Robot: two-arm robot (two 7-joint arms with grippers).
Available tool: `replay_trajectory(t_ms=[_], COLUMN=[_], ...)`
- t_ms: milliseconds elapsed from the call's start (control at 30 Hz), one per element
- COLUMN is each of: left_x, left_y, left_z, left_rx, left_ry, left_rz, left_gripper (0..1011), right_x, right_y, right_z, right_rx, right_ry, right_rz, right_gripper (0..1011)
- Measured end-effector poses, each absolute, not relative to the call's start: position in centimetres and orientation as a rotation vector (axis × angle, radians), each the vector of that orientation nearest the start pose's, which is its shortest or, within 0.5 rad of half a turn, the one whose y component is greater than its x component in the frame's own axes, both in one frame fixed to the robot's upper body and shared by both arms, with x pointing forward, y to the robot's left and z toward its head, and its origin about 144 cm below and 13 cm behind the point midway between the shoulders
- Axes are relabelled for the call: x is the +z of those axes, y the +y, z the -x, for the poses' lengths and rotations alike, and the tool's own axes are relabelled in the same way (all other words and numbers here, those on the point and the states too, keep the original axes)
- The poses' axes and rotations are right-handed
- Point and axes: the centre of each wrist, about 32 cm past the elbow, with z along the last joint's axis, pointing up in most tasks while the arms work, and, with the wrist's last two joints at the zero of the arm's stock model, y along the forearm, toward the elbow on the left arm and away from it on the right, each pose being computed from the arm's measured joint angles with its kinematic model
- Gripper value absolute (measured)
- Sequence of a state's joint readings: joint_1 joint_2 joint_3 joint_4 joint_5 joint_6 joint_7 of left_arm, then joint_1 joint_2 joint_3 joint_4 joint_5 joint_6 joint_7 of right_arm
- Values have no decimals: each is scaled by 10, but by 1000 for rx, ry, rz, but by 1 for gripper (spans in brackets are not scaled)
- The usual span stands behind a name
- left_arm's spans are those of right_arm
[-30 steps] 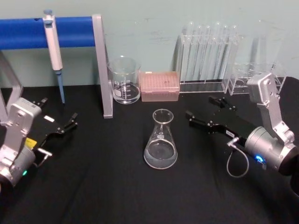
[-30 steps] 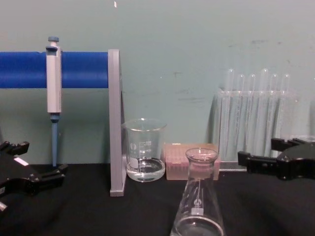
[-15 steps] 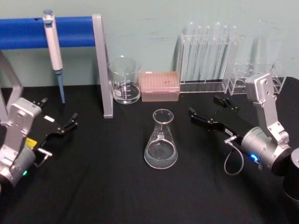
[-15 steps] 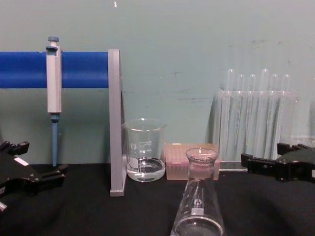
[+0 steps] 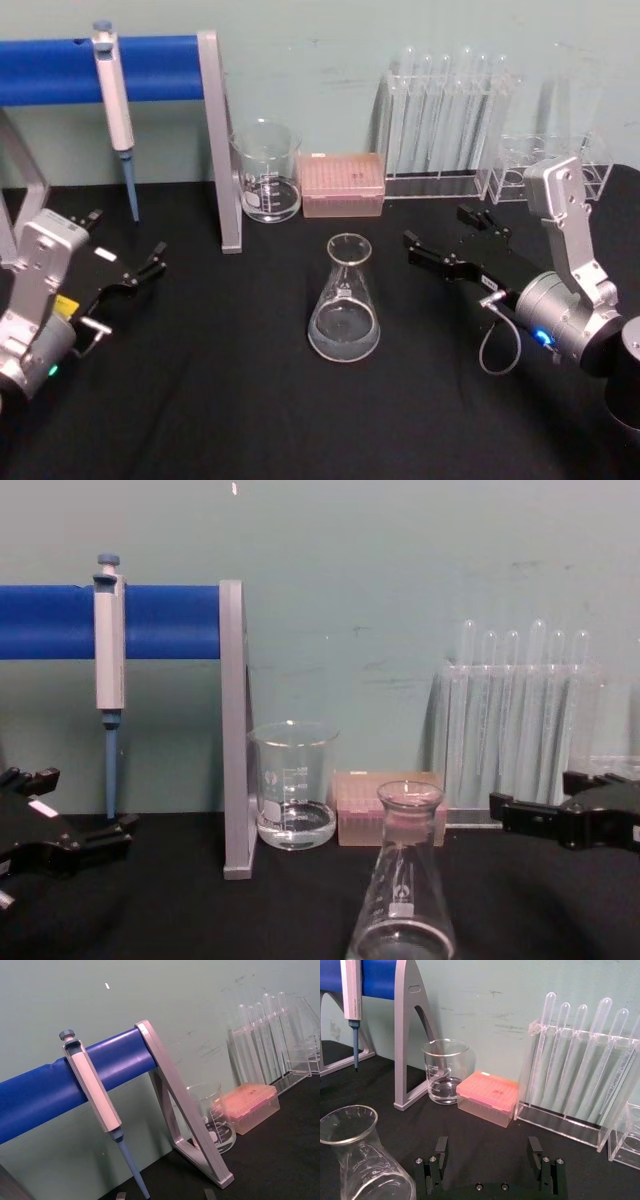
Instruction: Grasp the erlenmeyer flask with one hand, shake it three times, then place it back.
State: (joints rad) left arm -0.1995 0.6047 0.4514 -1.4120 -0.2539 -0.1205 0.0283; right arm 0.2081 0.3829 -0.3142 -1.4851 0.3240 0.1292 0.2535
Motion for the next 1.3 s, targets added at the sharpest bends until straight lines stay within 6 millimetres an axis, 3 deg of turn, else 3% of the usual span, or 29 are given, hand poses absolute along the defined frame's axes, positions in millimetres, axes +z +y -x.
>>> replay_trajectory(t_ms=[1300], left_x=[1140], left_y=[310], left_z=[-489], left_rx=[1248], left_ry=[-285], left_rz=[-304], left_gripper=[1001], right_x=[1171], right_y=[-256], right_z=[-505], right_rx=[-1065], right_ry=[16], right_rz=[164], right_gripper=[1000])
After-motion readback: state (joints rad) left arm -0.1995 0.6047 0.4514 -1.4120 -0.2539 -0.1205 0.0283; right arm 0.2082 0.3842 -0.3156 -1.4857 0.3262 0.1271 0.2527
